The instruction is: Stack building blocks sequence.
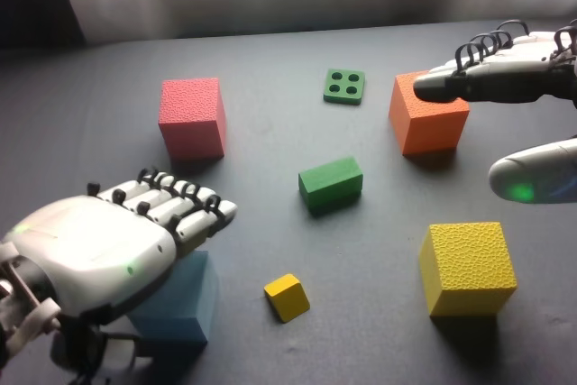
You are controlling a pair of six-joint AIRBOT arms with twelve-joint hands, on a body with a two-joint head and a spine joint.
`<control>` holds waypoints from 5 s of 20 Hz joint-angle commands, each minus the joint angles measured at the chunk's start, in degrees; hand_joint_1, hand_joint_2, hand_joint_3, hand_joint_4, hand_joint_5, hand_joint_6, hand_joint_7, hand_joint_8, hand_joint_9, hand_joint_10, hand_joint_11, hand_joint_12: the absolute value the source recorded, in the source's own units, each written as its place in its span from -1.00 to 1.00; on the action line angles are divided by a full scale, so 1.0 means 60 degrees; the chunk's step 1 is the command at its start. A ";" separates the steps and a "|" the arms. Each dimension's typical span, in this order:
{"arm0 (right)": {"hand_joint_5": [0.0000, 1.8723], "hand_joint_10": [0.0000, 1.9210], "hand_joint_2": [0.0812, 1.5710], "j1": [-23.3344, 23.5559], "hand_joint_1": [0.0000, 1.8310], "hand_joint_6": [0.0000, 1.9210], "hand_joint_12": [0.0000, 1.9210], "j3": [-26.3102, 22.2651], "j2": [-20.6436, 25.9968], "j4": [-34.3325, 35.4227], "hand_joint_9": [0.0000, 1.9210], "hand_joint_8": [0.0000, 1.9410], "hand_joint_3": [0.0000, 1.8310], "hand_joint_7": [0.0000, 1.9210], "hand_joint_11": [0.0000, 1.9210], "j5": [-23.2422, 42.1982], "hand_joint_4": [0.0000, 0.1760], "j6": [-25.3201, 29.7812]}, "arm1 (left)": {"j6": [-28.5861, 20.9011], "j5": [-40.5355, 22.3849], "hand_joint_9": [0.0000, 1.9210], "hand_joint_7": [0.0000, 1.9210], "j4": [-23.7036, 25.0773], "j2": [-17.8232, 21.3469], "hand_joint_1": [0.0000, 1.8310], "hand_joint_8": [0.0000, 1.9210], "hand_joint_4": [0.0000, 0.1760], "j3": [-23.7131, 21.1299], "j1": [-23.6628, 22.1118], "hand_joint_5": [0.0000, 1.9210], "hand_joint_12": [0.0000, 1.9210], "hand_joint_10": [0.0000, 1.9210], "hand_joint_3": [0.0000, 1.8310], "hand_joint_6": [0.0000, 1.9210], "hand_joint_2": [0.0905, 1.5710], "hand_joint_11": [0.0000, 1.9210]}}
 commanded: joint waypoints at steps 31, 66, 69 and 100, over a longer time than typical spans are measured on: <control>-0.81 -1.00 0.54 0.0196 -0.73 -1.00 -0.67 -0.0001 0.0107 0.0406 -0.87 -1.00 -1.00 -0.84 -1.00 0.0833 -1.00 0.0018 | 0.1936 -0.0893 -0.88 -0.88 -0.2272 -0.1086 0.27 -0.99 -1.00 0.0819 -0.0332 -0.92 -0.54 -0.98 -1.00 -0.99 0.22 -1.00; -0.81 -1.00 0.53 0.0213 -0.73 -1.00 -0.64 -0.0034 0.0111 0.0408 -0.86 -1.00 -1.00 -0.85 -1.00 0.0834 -1.00 0.0101 | 0.4383 0.0360 -0.21 -0.04 -0.4286 -0.1059 0.41 0.35 -1.00 0.1371 -0.3547 0.13 0.31 0.18 -1.00 -0.38 0.39 -0.42; -0.81 -0.99 0.54 0.0216 -0.75 -0.99 -0.63 -0.0036 0.0109 0.0407 -0.86 -0.99 -1.00 -0.84 -1.00 0.0835 -1.00 0.0106 | 0.4438 0.0833 -0.21 -0.05 -0.4286 -0.1222 0.38 0.38 -1.00 0.1831 -0.3978 0.15 0.32 0.12 -1.00 -0.42 0.38 -0.42; -0.82 -1.00 0.54 0.0267 -0.81 -1.00 -0.64 -0.0195 0.0111 0.0405 -0.87 -1.00 -1.00 -0.85 -1.00 0.0890 -1.00 0.0087 | 0.4444 0.4008 -0.18 -0.04 -0.4022 -0.3022 0.49 0.24 -1.00 0.6487 -0.4975 0.01 0.34 0.42 -1.00 -0.15 0.42 -0.39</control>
